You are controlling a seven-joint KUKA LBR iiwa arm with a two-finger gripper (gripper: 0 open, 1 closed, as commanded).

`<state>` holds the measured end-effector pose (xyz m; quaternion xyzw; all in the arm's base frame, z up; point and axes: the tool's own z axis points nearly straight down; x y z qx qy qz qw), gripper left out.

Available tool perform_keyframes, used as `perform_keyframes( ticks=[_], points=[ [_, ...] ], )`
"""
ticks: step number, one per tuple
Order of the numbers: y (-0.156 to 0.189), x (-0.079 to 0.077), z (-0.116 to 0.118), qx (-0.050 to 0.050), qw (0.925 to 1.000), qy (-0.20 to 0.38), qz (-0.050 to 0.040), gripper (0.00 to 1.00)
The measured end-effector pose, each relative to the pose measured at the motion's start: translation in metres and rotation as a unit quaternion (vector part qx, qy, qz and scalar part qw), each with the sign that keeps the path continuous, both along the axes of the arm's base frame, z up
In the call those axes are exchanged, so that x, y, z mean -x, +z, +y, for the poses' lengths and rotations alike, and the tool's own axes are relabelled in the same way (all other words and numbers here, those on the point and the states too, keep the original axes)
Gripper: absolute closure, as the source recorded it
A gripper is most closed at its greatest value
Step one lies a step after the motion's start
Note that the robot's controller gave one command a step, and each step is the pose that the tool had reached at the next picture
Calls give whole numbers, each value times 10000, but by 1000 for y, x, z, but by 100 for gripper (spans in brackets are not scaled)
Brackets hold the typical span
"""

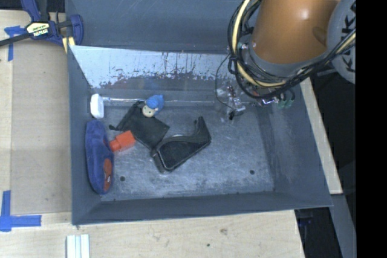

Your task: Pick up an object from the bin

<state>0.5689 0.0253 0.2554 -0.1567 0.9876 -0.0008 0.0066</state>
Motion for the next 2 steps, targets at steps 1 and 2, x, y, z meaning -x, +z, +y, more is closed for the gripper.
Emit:
perform_keyframes(
  ticks=[1,2],
  points=[
    [-5,2,0,0,10000,0,46,0],
    [-72,12,12,2,9984,552,81,0]
  ],
)
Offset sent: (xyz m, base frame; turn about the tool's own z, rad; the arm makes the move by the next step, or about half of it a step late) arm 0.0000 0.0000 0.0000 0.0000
